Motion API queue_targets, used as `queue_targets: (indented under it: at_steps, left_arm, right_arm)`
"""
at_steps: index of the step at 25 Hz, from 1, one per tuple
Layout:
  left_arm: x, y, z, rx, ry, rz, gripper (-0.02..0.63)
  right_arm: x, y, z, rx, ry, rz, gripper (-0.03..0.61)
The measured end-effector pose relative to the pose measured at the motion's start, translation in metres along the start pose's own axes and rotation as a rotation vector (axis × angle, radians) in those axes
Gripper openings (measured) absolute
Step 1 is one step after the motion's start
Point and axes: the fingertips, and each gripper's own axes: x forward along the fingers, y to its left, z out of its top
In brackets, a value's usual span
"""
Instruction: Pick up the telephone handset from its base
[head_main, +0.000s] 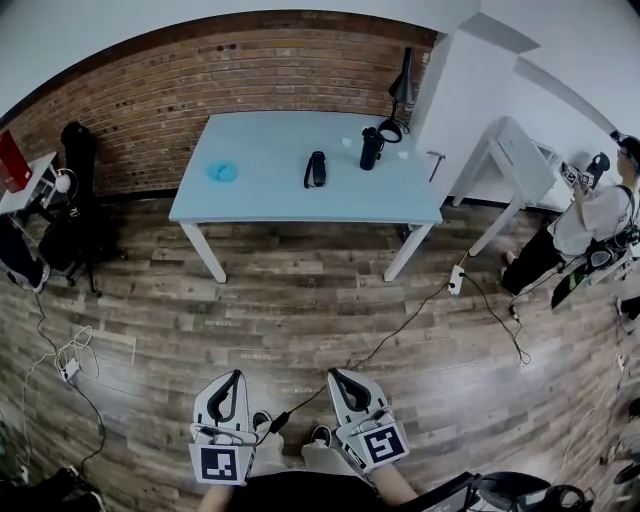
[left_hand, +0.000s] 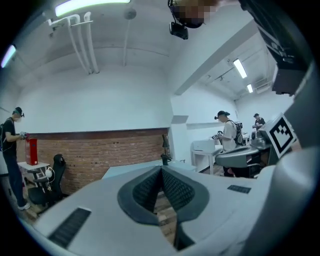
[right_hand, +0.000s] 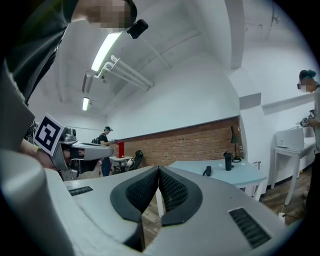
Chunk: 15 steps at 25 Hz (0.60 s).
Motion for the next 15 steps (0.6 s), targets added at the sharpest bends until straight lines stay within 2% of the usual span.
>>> queue_targets:
  at_steps: [3,11,15]
  left_arm:
    - [0.023,0.019,-0.010,0.045,0.023,-0.031,0.023]
    - [0.119,0.084,-0.010,0.027,-0.011,-0.172,0.023]
    - [0.153,0.112,-0.010,0.008,-0.014,-0.226,0.023]
  right_arm:
    - [0.030,-0.012,0.002,-0.015,0.007,-0.025,0.031]
    - [0.127,-0.025,0.041,-0.128,0.001,-0.081,0.031]
    - [0.162,-0.007,0.048,-0.187,0.039,-0.059,0.031]
